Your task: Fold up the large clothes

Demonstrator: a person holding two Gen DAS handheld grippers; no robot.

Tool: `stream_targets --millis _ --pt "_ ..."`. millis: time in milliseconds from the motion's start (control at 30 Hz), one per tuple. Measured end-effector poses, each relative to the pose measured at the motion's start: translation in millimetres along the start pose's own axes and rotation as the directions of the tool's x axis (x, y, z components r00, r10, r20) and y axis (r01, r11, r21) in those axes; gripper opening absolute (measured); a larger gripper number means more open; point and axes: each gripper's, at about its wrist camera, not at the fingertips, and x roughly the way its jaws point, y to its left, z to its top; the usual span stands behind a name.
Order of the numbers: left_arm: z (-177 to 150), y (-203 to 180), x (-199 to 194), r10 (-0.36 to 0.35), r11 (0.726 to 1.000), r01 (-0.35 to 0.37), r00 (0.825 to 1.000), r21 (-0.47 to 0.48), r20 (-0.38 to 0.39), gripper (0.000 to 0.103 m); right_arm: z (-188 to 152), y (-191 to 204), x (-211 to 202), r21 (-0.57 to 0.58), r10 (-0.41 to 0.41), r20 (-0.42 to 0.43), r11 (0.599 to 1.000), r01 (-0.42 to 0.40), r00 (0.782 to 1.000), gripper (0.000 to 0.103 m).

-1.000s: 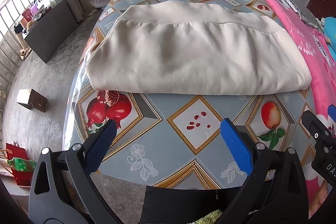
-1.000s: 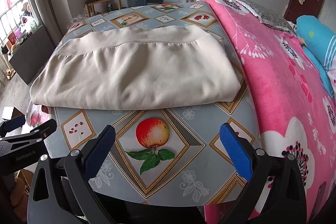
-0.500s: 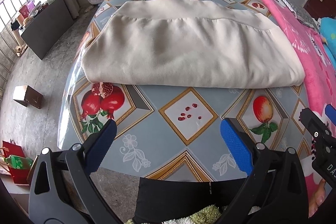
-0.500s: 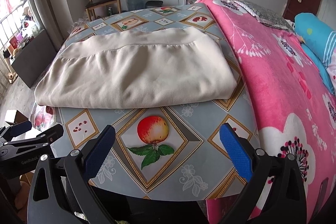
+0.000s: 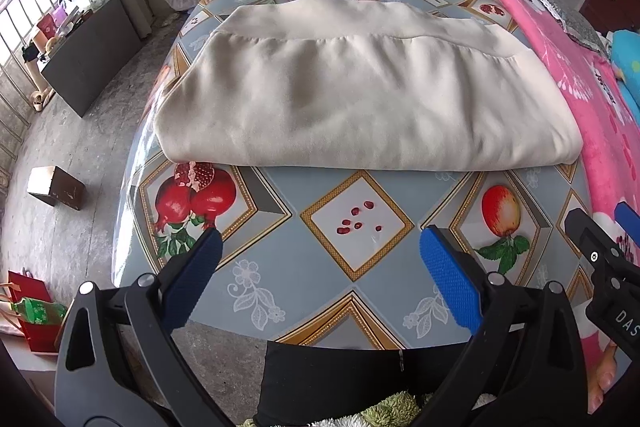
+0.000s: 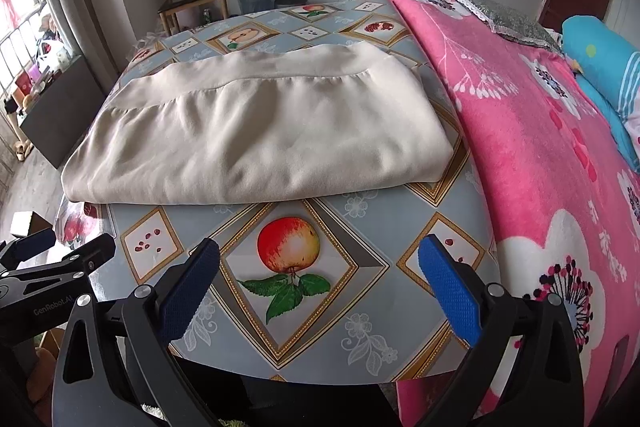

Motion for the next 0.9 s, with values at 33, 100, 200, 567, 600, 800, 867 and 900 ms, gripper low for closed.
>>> stream_targets --millis 33,100,200,567,600,800,867,900 --pt "0.3 0.3 -0.5 0.001 1.000 -0.001 1.000 -0.001 0.001 0.096 0.2 0.3 0.0 0.000 0.001 -0.001 1.000 -0.001 1.000 0.097" --pt "0.7 1.2 -2.1 0.004 1.000 -0.004 1.000 -0.002 0.006 0.096 0.1 1.2 0.4 -0.001 0.003 -0.004 1.000 -0.003 1.000 0.097" --pt "1.3 3.2 -3.6 0.007 1.000 -0.007 1.000 -0.005 0.012 0.096 0.1 2.2 0.4 -0.005 0.005 -0.003 1.000 -0.005 1.000 0.097" --pt "1.4 4.8 -5.7 0.015 1.000 -0.015 1.000 -0.009 0.021 0.096 0.0 2.5 -1.2 -0.009 0.001 0.001 1.000 -0.001 1.000 0.097" --pt "1.4 4.9 -6.1 0.015 1.000 -0.015 1.000 -0.010 0.022 0.096 0.0 2.6 -1.3 -0.010 0.002 0.001 1.000 -0.002 1.000 0.097" --pt "2.3 7.6 -6.7 0.017 1.000 -0.017 1.000 -0.018 0.025 0.096 0.2 3.8 -1.8 -0.010 0.001 0.001 1.000 -0.001 1.000 0.097" --pt "2.3 8.5 -6.8 0.018 1.000 -0.017 1.000 -0.019 0.026 0.096 0.3 4.1 -1.7 -0.011 0.001 0.001 1.000 -0.001 1.000 0.097" --pt "2.4 9.1 -6.9 0.018 1.000 -0.017 0.999 -0.020 0.026 0.096 0.2 4.1 -1.7 -0.010 0.001 0.001 1.000 -0.001 1.000 0.097"
